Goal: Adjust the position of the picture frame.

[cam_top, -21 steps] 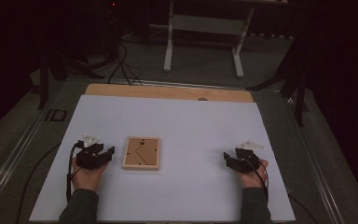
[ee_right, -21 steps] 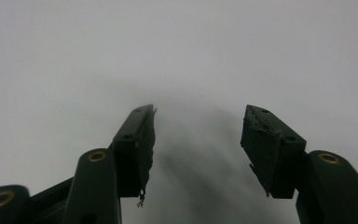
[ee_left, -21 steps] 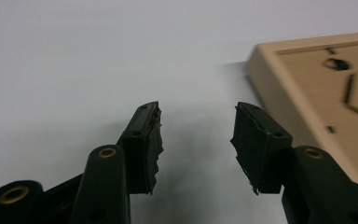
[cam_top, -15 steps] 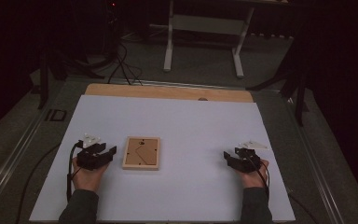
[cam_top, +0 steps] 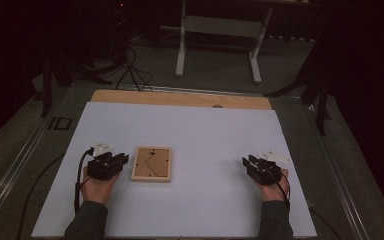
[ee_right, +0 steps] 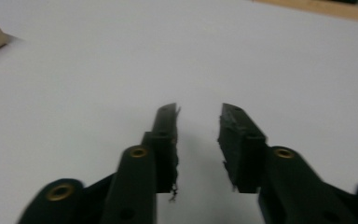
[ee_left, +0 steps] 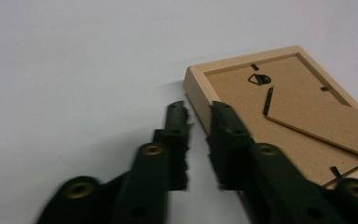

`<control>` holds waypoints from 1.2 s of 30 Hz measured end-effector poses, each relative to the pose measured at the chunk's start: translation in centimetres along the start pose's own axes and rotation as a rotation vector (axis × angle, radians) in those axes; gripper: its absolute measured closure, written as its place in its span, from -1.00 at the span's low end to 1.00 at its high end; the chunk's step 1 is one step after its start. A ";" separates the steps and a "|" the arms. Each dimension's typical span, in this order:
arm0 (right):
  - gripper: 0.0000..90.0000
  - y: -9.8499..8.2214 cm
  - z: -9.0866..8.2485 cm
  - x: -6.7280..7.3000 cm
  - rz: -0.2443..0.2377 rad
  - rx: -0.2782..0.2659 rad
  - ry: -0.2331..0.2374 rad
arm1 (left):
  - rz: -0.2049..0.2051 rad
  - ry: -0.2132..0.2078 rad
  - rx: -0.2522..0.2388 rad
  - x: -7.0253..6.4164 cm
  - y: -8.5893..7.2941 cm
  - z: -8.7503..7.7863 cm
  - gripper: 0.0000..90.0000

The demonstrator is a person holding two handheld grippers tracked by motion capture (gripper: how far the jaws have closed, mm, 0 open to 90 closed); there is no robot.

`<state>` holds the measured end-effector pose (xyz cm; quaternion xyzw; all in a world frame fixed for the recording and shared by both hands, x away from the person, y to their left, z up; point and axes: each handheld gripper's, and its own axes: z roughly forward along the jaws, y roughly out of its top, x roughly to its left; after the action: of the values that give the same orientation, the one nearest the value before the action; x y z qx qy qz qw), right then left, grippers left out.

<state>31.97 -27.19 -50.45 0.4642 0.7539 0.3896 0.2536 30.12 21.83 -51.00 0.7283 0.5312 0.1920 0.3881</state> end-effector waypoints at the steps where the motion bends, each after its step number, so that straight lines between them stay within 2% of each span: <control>1: 0.65 0.1 -0.1 0.1 -0.006 -0.005 0.004 | 0.008 0.004 0.009 -0.1 0.1 0.2 0.83; 3: 0.79 0.1 -0.2 0.2 -0.008 -0.017 0.017 | 0.005 -0.002 0.010 -0.2 0.5 0.4 0.98; 8: 0.95 0.2 -0.2 0.3 -0.031 -0.020 0.007 | 0.023 0.019 0.023 -0.6 1.2 1.5 0.99; 10: 0.96 0.1 -0.3 0.2 -0.036 -0.020 0.005 | 0.020 0.023 0.031 -0.6 1.2 2.0 0.99; 15: 0.95 0.1 -0.3 0.2 -0.033 -0.027 0.009 | 0.052 0.036 0.065 -1.3 1.0 3.1 0.99; 22: 0.96 0.1 -0.2 0.6 -0.042 -0.025 0.020 | 0.057 0.045 0.073 -1.5 1.2 3.5 0.99; 28: 0.99 0.3 -0.1 1.1 -0.072 -0.023 0.038 | 0.075 0.028 0.075 -2.6 1.7 4.4 0.99; 36: 0.99 0.3 -0.2 1.1 -0.073 -0.025 0.041 | 0.103 -0.012 0.077 -4.0 2.6 5.8 0.99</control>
<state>31.50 -26.16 -50.15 0.4250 0.7706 0.3989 0.2578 34.24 15.66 -52.11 0.7702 0.4976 0.1870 0.3524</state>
